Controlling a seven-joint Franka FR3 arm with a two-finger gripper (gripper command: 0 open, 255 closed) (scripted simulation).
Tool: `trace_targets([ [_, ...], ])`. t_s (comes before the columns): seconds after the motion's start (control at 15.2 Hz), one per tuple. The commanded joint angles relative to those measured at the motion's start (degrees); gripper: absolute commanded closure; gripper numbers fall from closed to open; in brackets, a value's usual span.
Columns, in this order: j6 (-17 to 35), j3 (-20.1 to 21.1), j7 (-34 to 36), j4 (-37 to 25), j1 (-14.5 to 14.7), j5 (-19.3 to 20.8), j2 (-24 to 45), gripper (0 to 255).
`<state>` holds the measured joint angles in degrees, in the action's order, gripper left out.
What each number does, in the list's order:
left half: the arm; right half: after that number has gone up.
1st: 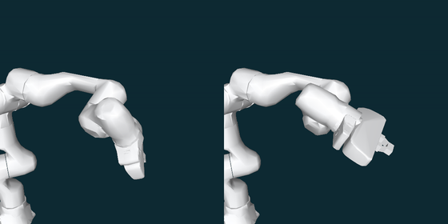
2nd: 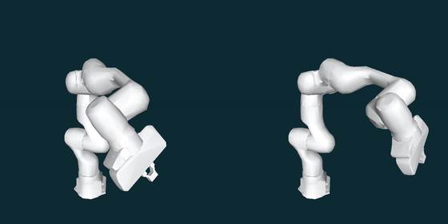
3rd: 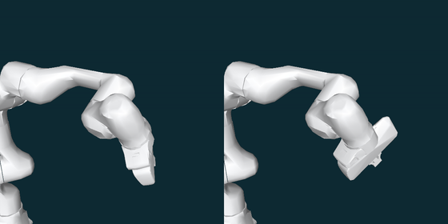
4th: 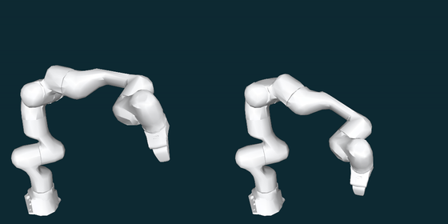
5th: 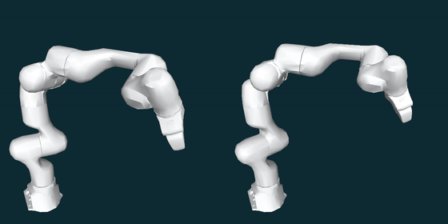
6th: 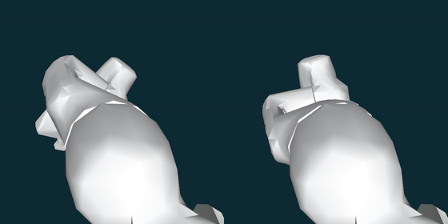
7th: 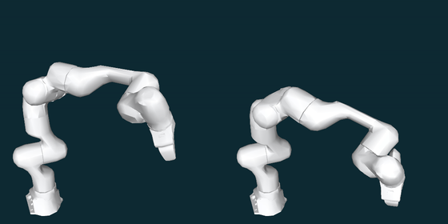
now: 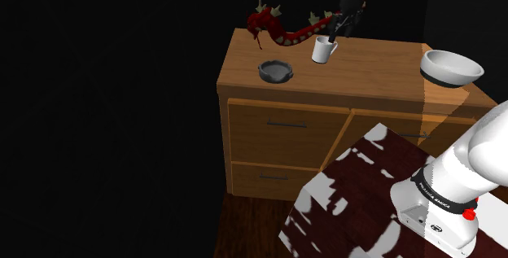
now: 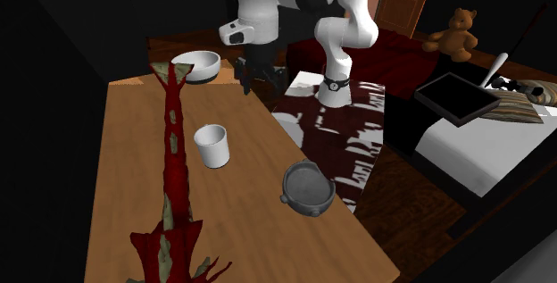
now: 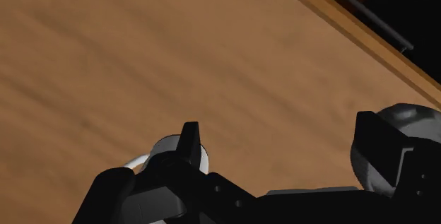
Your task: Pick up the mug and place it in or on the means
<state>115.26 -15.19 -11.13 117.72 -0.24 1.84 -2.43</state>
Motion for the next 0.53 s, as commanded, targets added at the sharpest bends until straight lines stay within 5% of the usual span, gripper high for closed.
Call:
trace_targets([
  [0.0, 0.87, -0.55, -1.88, -3.7, -0.39, -0.77, 4.56, 0],
  [0.46, 2.6, -0.91, -7.27, -17.9, -2.77, -3.99, 20.47, 0],
])
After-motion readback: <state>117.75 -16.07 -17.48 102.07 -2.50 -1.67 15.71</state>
